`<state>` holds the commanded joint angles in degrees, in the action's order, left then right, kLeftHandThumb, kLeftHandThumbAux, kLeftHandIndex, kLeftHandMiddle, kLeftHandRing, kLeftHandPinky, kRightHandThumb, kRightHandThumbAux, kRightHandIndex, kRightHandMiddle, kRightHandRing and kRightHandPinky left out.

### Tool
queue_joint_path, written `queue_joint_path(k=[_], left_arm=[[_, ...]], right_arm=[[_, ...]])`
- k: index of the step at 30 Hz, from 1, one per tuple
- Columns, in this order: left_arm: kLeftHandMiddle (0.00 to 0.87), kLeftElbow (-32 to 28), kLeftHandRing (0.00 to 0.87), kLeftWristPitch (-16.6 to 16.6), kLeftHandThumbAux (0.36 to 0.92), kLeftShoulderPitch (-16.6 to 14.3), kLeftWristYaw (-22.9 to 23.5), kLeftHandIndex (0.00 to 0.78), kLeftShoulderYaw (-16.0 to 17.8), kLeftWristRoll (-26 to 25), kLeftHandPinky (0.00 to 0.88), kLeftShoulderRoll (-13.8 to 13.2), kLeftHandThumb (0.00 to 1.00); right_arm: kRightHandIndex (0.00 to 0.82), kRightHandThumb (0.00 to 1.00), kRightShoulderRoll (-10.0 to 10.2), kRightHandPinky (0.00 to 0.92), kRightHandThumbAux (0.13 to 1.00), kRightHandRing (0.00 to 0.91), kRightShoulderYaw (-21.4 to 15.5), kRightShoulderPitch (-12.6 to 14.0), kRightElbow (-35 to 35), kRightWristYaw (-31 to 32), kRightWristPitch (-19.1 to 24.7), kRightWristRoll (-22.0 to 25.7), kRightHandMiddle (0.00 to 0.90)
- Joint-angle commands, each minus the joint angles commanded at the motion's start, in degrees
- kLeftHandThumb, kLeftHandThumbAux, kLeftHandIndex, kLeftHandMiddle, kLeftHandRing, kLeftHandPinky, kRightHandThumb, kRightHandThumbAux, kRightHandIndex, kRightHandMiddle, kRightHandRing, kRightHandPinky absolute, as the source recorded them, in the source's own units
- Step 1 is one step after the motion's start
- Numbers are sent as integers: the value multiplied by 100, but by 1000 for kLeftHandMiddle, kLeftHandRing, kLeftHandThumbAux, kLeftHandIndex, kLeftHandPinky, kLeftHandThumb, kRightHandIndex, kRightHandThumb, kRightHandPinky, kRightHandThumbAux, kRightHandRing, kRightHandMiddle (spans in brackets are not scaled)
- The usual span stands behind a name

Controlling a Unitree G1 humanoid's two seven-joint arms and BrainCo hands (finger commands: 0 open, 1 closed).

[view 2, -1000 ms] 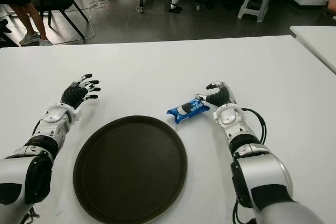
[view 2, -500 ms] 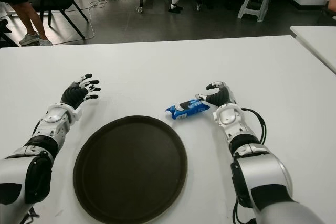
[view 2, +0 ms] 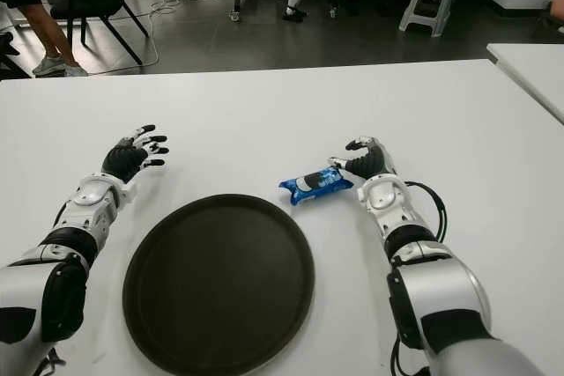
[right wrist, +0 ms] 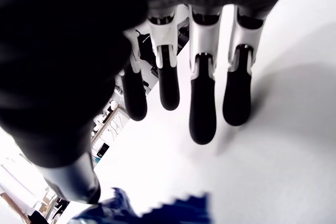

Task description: Pick up the Oreo

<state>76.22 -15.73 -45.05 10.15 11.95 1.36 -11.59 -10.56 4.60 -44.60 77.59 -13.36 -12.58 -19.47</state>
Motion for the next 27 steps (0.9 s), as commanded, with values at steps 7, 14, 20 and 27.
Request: queue_joint_path(k=[7,14,20,27], left_arm=[[256,3,290,-15,691,14,-6,132,-5,11,345,-7,0],[253,0,277,2,724,5,-3,121,7,-4,325,-4,0],[250,0,282,21,744,-1,-11,116,22,-16,334,1,0],[252,-5,286,41,747,-16,33,127,57,-53,340,4,5]], right_arm=[[398,160,-3,537,761,529,0,-4,6,14,35,-25,516],[399,161,6,528,760,525,-27,-7,2,-1,18,-14,510],[388,169,5,526,760,522,-32,-8,2,-5,28,-14,503],[391,177,7,529,765,522,-36,-13,0,9,26,-8,507]])
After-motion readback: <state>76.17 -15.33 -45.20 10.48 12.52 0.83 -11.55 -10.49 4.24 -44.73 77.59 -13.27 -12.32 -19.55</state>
